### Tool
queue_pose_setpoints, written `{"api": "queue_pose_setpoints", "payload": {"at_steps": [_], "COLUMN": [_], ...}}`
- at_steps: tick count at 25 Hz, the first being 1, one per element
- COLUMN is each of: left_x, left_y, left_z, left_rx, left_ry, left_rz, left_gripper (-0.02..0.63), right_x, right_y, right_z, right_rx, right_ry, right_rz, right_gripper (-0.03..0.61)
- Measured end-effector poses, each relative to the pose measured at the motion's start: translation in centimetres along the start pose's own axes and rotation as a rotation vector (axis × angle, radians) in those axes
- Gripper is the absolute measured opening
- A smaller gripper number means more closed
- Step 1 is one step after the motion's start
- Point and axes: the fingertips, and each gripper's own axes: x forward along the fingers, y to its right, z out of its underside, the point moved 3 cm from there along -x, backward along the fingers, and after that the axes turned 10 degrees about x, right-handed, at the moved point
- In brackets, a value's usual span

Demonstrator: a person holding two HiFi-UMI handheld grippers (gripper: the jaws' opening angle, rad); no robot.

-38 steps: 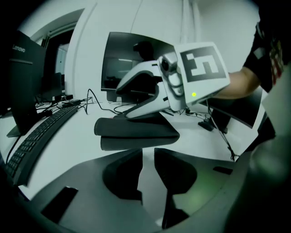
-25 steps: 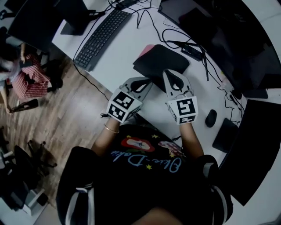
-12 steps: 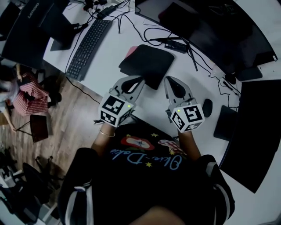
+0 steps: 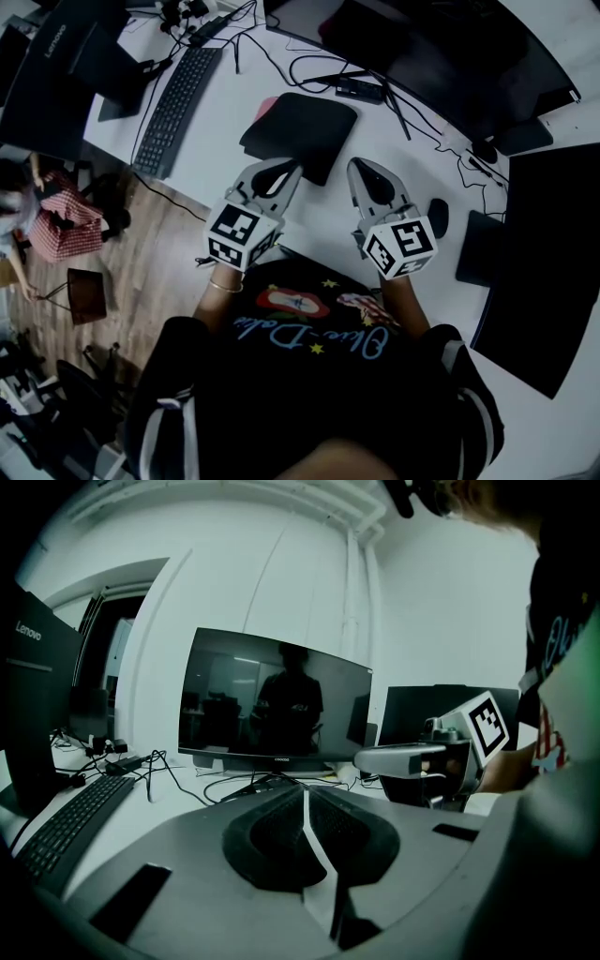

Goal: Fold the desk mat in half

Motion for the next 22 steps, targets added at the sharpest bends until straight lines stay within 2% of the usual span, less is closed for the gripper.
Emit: {"api": "queue_pose_setpoints", "payload": {"at_steps": [22], "left_x": [-0.6], "left_y": [-0.23], "left_z": [0.26], "left_rx": [0.004], "left_ry": [-0.006], "left_rz": [-0.021], "left_gripper": [0.017], "right_x": [0.15], "right_y": [-0.88], "right_z": [0.74], "right_rx": [-0.006], "right_ry": [-0.006], "right_rz": [0.001], "right_gripper": [0.0]}}
